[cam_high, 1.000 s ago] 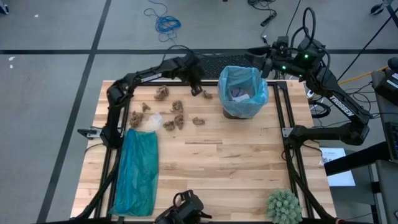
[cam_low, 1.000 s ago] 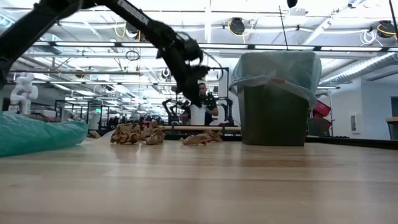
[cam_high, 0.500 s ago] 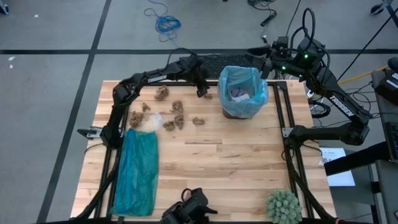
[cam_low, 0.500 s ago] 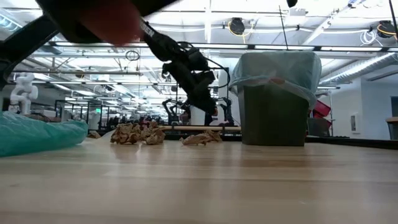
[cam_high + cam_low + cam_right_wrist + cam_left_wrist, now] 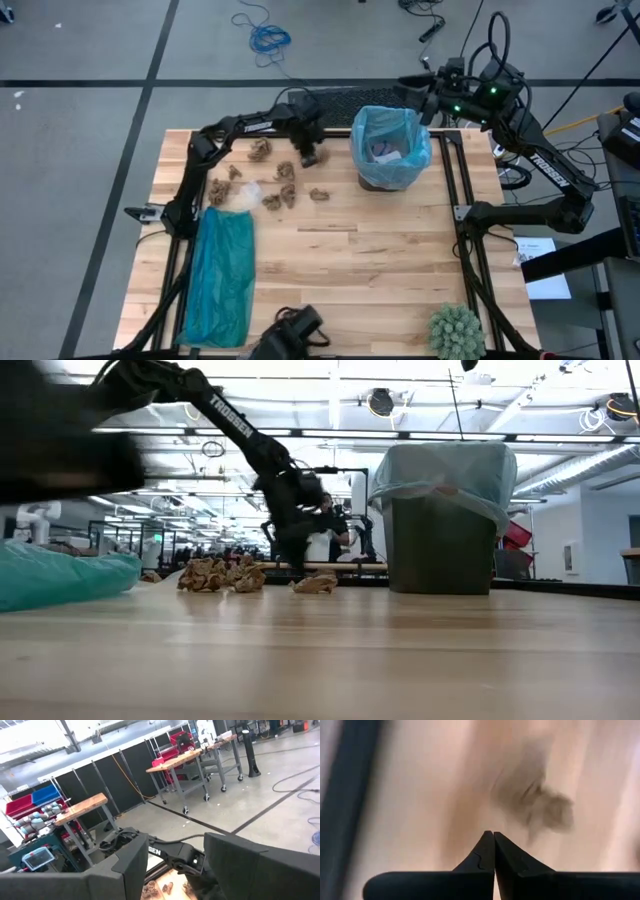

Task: Place trash/remove bag and relplace
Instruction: Put the brown tissue into the trash bin, then put the brown napkin into the trash bin

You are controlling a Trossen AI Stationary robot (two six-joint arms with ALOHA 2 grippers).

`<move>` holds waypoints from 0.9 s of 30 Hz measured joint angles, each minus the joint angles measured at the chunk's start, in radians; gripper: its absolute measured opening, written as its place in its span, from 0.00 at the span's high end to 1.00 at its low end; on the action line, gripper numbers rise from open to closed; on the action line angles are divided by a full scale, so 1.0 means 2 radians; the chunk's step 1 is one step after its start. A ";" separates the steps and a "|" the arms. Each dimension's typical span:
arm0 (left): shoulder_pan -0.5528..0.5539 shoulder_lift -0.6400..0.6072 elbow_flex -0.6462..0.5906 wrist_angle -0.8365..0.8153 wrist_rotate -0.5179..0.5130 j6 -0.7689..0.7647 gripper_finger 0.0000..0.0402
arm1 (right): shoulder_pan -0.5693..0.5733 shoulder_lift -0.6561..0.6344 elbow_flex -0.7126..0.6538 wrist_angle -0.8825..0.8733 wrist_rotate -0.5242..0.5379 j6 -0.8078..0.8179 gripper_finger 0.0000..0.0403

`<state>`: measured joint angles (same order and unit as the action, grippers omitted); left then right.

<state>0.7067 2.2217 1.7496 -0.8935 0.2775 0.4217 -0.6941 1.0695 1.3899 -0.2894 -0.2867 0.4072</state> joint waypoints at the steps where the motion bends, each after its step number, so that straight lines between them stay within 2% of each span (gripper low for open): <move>1: 0.004 -0.002 0.000 -0.045 0.001 0.004 0.99 | 0.000 0.000 0.000 0.004 0.000 0.000 0.54; 5: 0.011 -0.018 -0.001 -0.179 0.050 0.006 1.00 | 0.000 0.000 0.000 0.030 0.000 -0.001 0.54; 7: 0.013 -0.040 -0.006 -0.194 0.076 0.002 1.00 | 0.000 0.000 0.000 0.039 -0.001 -0.001 0.54; 9: 0.012 -0.073 -0.007 -0.188 0.094 -0.003 1.00 | 0.000 0.000 0.000 0.047 -0.002 -0.003 0.54; 13: 0.005 -0.142 -0.006 -0.147 0.097 -0.022 1.00 | 0.000 0.000 0.000 0.050 -0.002 -0.004 0.54; 18: -0.023 -0.195 -0.006 -0.053 0.097 -0.021 1.00 | 0.001 0.000 0.000 0.050 -0.002 -0.004 0.54; 23: -0.057 -0.173 -0.006 -0.003 0.090 -0.020 0.90 | 0.001 0.000 0.000 0.050 -0.004 -0.004 0.54; 27: -0.078 -0.128 -0.006 -0.002 0.040 0.012 0.77 | 0.001 0.000 0.000 0.049 -0.004 -0.004 0.54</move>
<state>0.5511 1.9663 1.7370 -0.8980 0.3581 0.4458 -0.6918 1.0695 1.3899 -0.1909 -0.2951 0.3993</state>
